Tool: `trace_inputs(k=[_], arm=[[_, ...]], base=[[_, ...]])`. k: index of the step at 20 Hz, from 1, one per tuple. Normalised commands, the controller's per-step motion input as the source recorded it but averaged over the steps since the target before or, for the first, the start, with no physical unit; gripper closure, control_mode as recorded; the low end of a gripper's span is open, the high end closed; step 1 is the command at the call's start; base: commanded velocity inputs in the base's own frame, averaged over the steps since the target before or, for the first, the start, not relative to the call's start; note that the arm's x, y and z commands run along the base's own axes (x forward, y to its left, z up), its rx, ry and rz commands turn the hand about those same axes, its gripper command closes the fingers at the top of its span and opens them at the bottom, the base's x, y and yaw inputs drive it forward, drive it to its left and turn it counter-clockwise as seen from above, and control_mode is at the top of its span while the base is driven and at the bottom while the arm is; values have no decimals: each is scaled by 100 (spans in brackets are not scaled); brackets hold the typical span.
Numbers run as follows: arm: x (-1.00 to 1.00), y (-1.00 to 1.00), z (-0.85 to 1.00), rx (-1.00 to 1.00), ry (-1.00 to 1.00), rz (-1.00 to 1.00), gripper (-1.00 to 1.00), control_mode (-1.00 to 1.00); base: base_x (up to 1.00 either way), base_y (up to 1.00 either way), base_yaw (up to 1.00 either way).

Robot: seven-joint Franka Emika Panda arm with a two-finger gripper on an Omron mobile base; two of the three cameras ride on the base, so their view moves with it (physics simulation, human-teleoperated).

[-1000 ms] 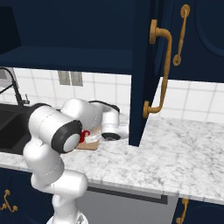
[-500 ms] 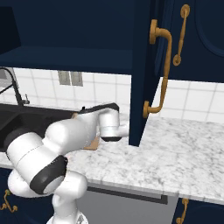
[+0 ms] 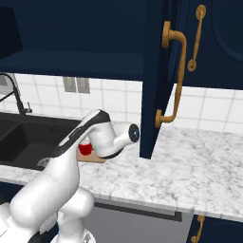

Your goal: Pick the kettle from the counter and place it on the tray. Then pick the mug from the cabinet and place it on the tray. Then close the cabinet doors.

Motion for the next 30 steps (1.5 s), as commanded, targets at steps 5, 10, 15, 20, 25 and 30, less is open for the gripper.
trace_inputs(k=[5, 10, 15, 20, 25, 30], arm=[[-53, 0, 58, -6, 2, -44, -100, -100], [-52, 0, 58, -5, 1, -38, -100, -100], [-43, 0, 44, -11, 1, -31, -100, -100], [-42, -1, 39, -8, 0, -20, -100, -100], [-42, -2, 38, -2, 0, -16, -100, -100], [-34, 0, 34, -5, 0, -22, -100, -100]], base=[[0, 0, 0], [0, 0, 0], [0, 0, 0], [0, 0, 0], [0, 0, 0], [0, 0, 0]])
